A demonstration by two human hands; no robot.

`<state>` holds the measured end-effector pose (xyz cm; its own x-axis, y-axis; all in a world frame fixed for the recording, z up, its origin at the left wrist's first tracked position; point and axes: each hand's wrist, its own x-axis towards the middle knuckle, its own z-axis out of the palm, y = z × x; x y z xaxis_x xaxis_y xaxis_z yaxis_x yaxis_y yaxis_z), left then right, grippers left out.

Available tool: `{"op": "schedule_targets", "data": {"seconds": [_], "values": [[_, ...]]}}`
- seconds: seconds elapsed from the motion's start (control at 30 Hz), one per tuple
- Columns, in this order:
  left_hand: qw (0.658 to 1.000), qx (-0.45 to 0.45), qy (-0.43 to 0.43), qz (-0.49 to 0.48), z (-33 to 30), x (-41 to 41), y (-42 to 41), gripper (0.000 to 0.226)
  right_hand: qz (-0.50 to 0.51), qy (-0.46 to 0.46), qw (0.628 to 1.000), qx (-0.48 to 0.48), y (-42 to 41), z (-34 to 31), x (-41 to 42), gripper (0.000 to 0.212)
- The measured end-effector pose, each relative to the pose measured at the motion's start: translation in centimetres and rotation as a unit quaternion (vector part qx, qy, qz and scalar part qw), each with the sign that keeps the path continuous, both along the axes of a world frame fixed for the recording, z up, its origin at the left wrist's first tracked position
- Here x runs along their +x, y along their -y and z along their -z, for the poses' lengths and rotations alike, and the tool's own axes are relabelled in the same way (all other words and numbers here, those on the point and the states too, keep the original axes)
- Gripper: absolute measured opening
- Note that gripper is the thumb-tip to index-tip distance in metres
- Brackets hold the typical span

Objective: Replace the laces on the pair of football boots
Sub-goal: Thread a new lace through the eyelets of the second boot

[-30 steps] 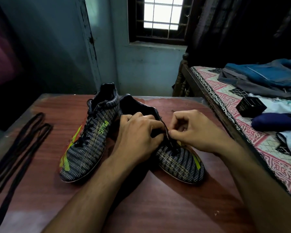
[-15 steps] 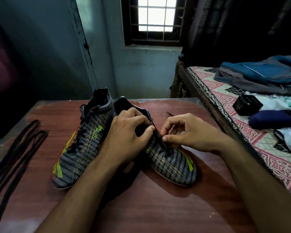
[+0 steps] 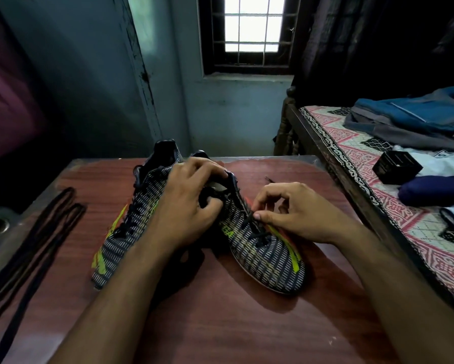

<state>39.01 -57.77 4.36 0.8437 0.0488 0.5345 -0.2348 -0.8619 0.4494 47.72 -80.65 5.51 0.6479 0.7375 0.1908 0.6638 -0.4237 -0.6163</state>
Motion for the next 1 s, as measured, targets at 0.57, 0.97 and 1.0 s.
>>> {"op": "schedule_targets", "data": {"seconds": [0.57, 0.97, 1.0], "values": [[0.986, -0.134, 0.068, -0.077, 0.0, 0.3, -2.2, 0.036, -0.005, -0.017, 1.000, -0.015, 0.3, -0.5, -0.2, 0.009], [0.973, -0.193, 0.101, -0.080, 1.4, 1.0, 0.1, 0.051, 0.019, -0.090, 0.993, -0.067, 0.7, -2.4, -2.6, 0.028], [0.980, -0.137, 0.111, -0.090, 1.3, 0.7, 0.6, 0.055, 0.027, -0.111, 0.991, -0.076, 1.0, -3.2, -3.1, 0.031]]}}
